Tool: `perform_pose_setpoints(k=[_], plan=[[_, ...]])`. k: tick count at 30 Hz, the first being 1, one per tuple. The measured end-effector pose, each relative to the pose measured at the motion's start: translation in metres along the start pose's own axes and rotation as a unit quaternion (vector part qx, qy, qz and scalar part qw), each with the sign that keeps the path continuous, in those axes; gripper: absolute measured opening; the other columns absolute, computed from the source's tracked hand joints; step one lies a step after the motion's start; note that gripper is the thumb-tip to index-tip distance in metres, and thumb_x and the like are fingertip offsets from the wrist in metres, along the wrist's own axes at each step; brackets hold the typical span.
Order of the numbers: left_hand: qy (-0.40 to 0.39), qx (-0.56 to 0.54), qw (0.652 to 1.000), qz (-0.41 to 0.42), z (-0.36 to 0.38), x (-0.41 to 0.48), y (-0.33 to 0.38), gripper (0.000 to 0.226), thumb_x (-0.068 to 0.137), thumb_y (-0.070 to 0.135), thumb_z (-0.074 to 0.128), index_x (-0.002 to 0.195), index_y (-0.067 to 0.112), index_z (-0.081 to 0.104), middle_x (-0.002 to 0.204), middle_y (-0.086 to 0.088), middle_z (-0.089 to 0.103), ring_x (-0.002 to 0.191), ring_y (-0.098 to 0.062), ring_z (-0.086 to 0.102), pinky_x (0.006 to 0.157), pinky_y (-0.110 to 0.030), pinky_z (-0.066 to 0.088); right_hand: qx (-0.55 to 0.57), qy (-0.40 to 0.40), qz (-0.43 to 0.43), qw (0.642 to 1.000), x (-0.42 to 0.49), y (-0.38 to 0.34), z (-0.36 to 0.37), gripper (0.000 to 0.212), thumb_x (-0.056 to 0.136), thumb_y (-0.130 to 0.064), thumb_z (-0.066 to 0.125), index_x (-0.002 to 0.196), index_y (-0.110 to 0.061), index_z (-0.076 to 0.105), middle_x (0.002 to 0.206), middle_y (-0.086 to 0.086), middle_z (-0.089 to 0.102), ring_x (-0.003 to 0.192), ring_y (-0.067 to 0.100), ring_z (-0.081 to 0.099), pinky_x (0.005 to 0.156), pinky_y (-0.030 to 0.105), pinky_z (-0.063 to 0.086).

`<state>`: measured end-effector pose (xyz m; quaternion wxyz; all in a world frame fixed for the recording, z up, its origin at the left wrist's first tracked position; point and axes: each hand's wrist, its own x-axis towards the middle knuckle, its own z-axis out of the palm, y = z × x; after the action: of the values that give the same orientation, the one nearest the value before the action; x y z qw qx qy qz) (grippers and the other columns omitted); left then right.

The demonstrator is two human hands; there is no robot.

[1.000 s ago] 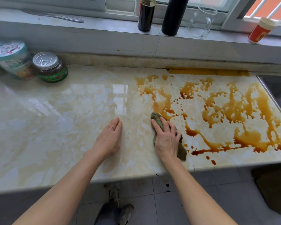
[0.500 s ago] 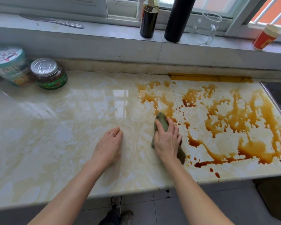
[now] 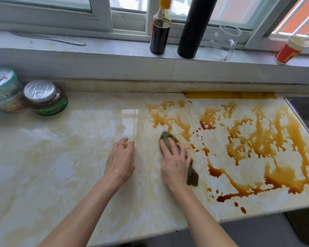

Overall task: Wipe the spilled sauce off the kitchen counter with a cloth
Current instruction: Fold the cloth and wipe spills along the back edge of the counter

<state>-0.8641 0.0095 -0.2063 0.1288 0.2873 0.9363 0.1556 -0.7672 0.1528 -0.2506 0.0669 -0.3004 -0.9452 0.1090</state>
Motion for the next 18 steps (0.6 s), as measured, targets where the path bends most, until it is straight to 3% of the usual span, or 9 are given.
perform_pose_setpoints(k=[4, 6, 10, 15, 18], plan=[[-0.009, -0.012, 1.000, 0.009, 0.001, 0.012, 0.000, 0.045, 0.086, 0.001, 0.037, 0.131, 0.009, 0.040, 0.150, -0.016, 0.026, 0.133, -0.033, 0.031, 0.103, -0.036, 0.037, -0.014, -0.045, -0.137, 0.989, 0.006, -0.019, 0.009, 0.057, 0.087, -0.019, 0.051, 0.140, -0.040, 0.046, 0.149, -0.006, 0.043, 0.131, 0.026, 0.039, 0.092, 0.046, 0.036], [-0.004, -0.026, 1.000, 0.010, 0.000, 0.017, -0.001, 0.042, 0.089, 0.002, 0.038, 0.130, 0.009, 0.040, 0.151, -0.015, 0.025, 0.136, -0.030, 0.028, 0.107, -0.035, 0.034, -0.022, -0.058, -0.111, 0.992, 0.028, -0.007, 0.004, 0.056, 0.094, -0.021, 0.048, 0.144, -0.043, 0.038, 0.155, -0.008, 0.034, 0.136, 0.023, 0.031, 0.099, 0.045, 0.029], [0.002, -0.066, 0.998, -0.016, -0.006, 0.026, -0.005, 0.041, 0.094, 0.004, 0.035, 0.135, 0.005, 0.036, 0.152, -0.014, 0.024, 0.139, -0.028, 0.025, 0.112, -0.036, 0.028, -0.015, -0.036, 0.024, 0.999, 0.041, 0.006, -0.005, 0.053, 0.097, -0.021, 0.044, 0.146, -0.043, 0.037, 0.157, -0.009, 0.030, 0.138, 0.020, 0.023, 0.103, 0.042, 0.022], [-0.001, -0.052, 0.998, -0.021, -0.005, 0.037, -0.009, 0.040, 0.090, 0.004, 0.038, 0.130, 0.006, 0.037, 0.153, -0.015, 0.022, 0.141, -0.028, 0.021, 0.111, -0.033, 0.025, -0.002, -0.067, -0.122, 0.990, 0.026, -0.031, 0.009, 0.059, 0.084, -0.020, 0.045, 0.140, -0.040, 0.046, 0.150, -0.006, 0.041, 0.132, 0.026, 0.035, 0.095, 0.048, 0.032], [0.004, -0.050, 0.998, -0.025, -0.005, 0.042, -0.008, 0.041, 0.090, 0.004, 0.040, 0.131, 0.006, 0.036, 0.153, -0.015, 0.022, 0.140, -0.028, 0.022, 0.112, -0.033, 0.026, -0.015, -0.069, -0.120, 0.990, 0.051, -0.029, 0.008, 0.054, 0.092, -0.022, 0.045, 0.143, -0.041, 0.042, 0.153, -0.007, 0.036, 0.135, 0.024, 0.031, 0.097, 0.046, 0.029]])
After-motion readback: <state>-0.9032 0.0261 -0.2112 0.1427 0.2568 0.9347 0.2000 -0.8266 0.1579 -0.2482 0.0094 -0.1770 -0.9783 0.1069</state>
